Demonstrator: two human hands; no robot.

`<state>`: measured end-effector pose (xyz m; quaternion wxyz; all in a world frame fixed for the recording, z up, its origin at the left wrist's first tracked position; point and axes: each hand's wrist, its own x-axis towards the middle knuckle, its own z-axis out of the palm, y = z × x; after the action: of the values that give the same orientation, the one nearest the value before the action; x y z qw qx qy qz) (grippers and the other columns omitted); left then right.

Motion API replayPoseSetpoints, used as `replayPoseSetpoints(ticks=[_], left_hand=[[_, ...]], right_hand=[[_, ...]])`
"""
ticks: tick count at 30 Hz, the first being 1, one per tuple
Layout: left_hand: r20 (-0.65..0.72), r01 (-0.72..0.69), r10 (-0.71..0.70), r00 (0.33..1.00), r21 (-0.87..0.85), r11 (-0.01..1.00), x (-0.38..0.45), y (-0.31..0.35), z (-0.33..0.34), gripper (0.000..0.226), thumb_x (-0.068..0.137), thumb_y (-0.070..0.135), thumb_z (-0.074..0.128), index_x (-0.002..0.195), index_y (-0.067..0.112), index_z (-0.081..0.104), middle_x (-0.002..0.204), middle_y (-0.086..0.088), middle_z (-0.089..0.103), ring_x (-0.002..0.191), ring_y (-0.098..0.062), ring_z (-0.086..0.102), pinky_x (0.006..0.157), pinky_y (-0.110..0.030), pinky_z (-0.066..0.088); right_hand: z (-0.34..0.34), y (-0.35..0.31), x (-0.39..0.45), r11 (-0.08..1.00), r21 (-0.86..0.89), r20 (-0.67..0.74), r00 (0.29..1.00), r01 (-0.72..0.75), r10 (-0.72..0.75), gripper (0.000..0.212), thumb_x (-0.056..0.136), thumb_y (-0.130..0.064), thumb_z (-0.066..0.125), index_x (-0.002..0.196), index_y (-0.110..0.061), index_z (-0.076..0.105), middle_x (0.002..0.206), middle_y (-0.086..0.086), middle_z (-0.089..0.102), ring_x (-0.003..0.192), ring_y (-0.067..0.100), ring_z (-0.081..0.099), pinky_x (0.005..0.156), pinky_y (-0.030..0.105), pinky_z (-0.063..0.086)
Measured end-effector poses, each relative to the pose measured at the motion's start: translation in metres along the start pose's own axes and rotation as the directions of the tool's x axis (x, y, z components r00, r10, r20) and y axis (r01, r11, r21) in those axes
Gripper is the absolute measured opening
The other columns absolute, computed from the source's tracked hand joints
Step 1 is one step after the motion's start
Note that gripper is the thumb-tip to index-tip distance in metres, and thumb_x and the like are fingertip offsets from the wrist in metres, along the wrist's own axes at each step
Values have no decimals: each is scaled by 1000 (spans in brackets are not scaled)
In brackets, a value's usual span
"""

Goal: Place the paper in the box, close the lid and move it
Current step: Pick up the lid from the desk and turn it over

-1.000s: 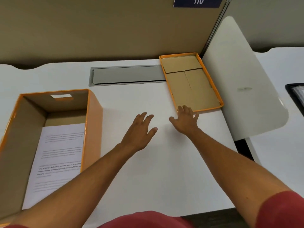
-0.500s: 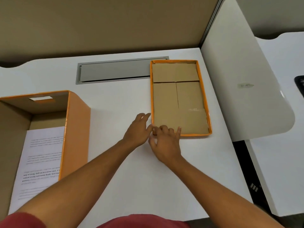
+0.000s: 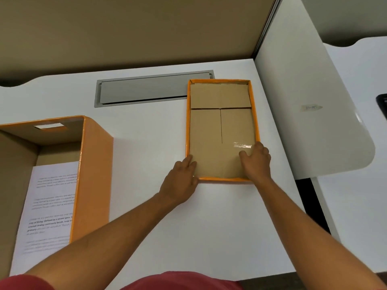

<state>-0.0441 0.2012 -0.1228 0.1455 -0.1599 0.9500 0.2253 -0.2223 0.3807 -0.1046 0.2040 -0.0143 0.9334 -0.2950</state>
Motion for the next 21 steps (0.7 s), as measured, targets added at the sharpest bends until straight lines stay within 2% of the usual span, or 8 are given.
replayPoseSetpoints(ticks=[7, 10, 12, 14, 16, 18, 21], left_hand=[[13, 22, -24, 1000, 126, 992, -64, -5, 25, 56, 105, 47, 36, 155, 20, 43, 172, -2, 25, 139, -32, 42, 97, -46, 50], [52, 40, -49, 997, 152, 988, -85, -6, 29, 59, 105, 51, 33, 156, 23, 42, 172, -1, 25, 148, -32, 33, 106, -48, 43], [53, 63, -70, 996, 132, 989, -92, -9, 27, 60, 104, 54, 32, 154, 23, 45, 171, 0, 29, 150, -32, 30, 111, -50, 39], [39, 78, -83, 996, 111, 991, -93, -11, 20, 57, 103, 55, 32, 147, 25, 54, 166, 2, 39, 151, -32, 29, 111, -50, 37], [39, 122, -122, 992, -9, 992, -89, -12, 9, 51, 105, 55, 32, 134, 26, 63, 152, 4, 56, 150, -32, 30, 109, -49, 34], [31, 182, -179, 983, -205, 962, -84, -11, -8, 48, 106, 56, 35, 129, 26, 65, 135, 4, 68, 148, -32, 35, 108, -48, 33], [-85, 132, -197, 977, -485, 864, -76, -2, -45, 55, 105, 56, 41, 148, 24, 54, 153, 2, 55, 144, -23, 44, 114, -38, 37]], right_hand=[[6, 12, -27, 997, 69, 42, 999, -31, 28, 72, 96, -32, 62, 157, -13, 28, 153, 16, 43, 141, 38, 40, 106, 51, 43], [-2, 6, -24, 974, 175, 103, 987, -143, 127, 75, 95, -34, 64, 156, -14, 26, 151, 17, 47, 134, 38, 49, 97, 45, 47], [-12, 0, -23, 959, 206, 185, 970, -193, 155, 63, 95, -36, 64, 147, -10, 42, 143, 14, 55, 118, 32, 60, 87, 39, 49], [-24, -9, -23, 945, 271, 212, 969, -182, 126, 33, 93, -35, 64, 114, -10, 66, 122, 16, 69, 96, 27, 68, 85, 46, 57], [-35, -26, -31, 938, 321, 185, 980, -129, 72, 23, 89, -35, 66, 91, -13, 70, 103, 17, 74, 89, 28, 71, 86, 51, 59], [-41, -46, -44, 943, 332, 152, 988, -39, -12, 25, 87, -38, 66, 92, -15, 72, 97, 11, 74, 85, 22, 70, 75, 44, 58], [-45, -78, -71, 942, 321, 117, 982, 102, -146, 24, 92, -43, 60, 95, -21, 71, 92, -4, 71, 85, 16, 67, 67, 33, 49]])
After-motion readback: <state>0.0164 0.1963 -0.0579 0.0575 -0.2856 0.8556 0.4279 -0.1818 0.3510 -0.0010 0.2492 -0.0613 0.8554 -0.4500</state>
